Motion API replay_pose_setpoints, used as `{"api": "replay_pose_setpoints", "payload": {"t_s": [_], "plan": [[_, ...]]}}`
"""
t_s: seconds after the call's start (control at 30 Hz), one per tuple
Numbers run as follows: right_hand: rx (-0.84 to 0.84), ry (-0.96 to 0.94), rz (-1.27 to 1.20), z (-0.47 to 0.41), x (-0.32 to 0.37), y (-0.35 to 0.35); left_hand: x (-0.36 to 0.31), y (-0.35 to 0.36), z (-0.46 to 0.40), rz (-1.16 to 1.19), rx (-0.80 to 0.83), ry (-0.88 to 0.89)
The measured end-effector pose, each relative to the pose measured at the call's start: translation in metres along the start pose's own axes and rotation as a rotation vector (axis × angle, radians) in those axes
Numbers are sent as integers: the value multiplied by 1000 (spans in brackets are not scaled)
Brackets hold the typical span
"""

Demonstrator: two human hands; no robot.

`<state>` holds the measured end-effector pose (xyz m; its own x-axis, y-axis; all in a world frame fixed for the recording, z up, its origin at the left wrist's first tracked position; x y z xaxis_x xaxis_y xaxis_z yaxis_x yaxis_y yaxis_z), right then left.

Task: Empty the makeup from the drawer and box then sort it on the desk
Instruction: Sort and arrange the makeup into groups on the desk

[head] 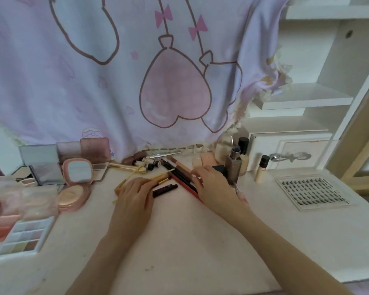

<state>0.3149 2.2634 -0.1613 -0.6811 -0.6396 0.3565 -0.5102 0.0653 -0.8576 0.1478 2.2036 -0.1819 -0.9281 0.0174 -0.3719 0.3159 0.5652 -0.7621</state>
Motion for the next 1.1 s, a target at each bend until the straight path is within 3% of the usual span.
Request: {"api": "replay_pose_setpoints", "payload": {"t_s": [0.1, 0.23, 0.33, 0.67, 0.77, 0.87, 0.97, 1.03, 1.1], "plan": [[119, 85, 81, -36, -5, 15, 17, 0, -4, -18, -21, -105], [257, 179, 220, -67, -10, 32, 7, 18, 1, -159, 71, -39], [300, 198, 241, -75, -7, 40, 15, 24, 3, -215, 137, -93], [309, 250, 233, -97, -20, 50, 18, 33, 7, -226, 296, -128], [287, 247, 279, -95, -14, 40, 19, 30, 6, -173, 262, -149], [121, 197, 344, -83, 0, 16, 17, 15, 1, -21, 103, -126], [2, 185, -9, -54, 9, 5, 19, -7, -2, 242, -65, -117], [82, 244, -396, -25, 19, 20, 24, -14, -3, 484, -62, -177], [137, 258, -610, -3, 28, 34, 22, -12, -6, 703, 6, -223]]}}
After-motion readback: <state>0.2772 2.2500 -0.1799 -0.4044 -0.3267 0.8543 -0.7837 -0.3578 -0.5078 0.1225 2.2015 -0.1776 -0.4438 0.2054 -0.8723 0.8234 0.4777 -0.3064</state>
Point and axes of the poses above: each hand's wrist, its own z-axis away from the middle knuckle, its own y-axis out of the palm, x = y × z, the point moved 8 cm from there along -z, towards the middle knuckle, and after that the axes turned 12 degrees about -y, right-handed, at the moved point
